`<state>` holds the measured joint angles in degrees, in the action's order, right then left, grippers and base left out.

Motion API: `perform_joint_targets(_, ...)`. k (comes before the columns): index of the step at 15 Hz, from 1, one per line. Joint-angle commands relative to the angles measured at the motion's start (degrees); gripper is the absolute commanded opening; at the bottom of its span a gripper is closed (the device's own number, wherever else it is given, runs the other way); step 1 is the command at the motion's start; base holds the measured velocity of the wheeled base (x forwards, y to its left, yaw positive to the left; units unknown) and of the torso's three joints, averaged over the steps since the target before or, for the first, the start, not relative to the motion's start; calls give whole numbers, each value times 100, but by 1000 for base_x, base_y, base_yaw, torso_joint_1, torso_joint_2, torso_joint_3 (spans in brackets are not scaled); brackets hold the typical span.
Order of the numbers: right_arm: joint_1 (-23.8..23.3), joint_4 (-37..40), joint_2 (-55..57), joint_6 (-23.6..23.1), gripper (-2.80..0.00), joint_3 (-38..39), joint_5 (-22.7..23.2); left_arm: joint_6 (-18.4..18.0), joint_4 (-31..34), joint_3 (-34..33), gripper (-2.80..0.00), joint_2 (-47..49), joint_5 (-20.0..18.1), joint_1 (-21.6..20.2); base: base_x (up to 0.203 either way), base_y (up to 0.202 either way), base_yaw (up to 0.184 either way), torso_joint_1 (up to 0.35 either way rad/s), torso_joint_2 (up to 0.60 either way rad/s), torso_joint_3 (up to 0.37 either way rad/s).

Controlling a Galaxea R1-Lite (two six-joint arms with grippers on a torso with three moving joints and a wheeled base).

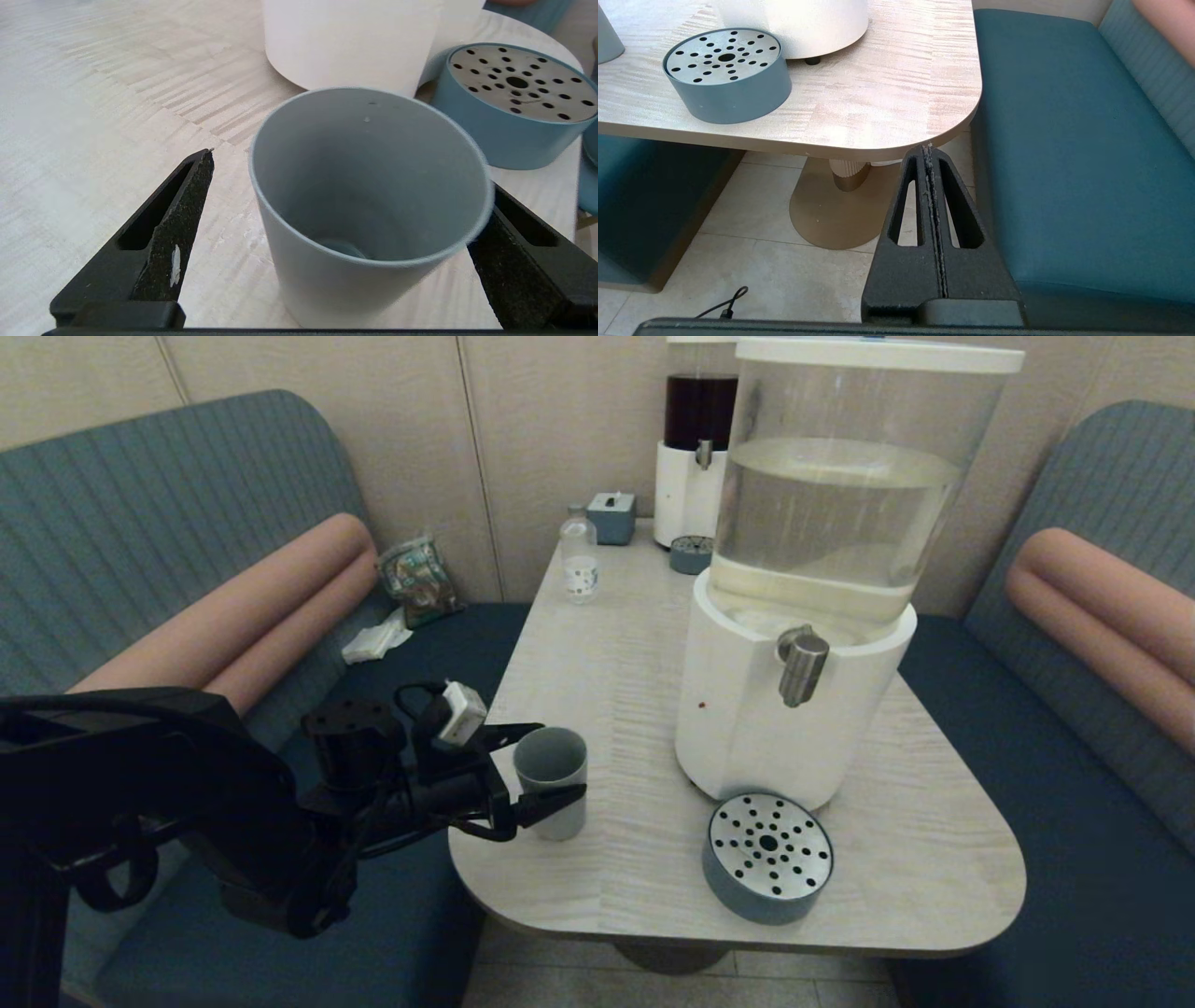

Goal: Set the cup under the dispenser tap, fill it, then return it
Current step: Pick up the cup

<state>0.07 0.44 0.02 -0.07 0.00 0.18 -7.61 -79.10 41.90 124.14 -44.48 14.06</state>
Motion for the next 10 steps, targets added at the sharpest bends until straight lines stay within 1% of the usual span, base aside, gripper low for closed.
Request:
perform_joint_targets(1, 1, 0, -11, -1, -280, 0, 2, -7, -44, 86, 0, 135, -25, 1, 0, 0, 0, 0, 0, 0)
perform_joint_targets(3, 1, 7, -11, -1, -280, 0, 8, -4, -44, 202, 0, 205, -25, 4, 0, 0, 0, 0, 0, 0)
perform_joint_targets(4, 1, 0, -11, -1, -280, 0, -1, -12, -44, 262, -280, 240, -25, 9, 0, 0, 0, 0, 0, 0)
perform_joint_targets(10, 1, 4, -11, -1, -280, 0, 8, 58, -54, 265, -280, 234, -25, 35, 0, 0, 0, 0, 0, 0)
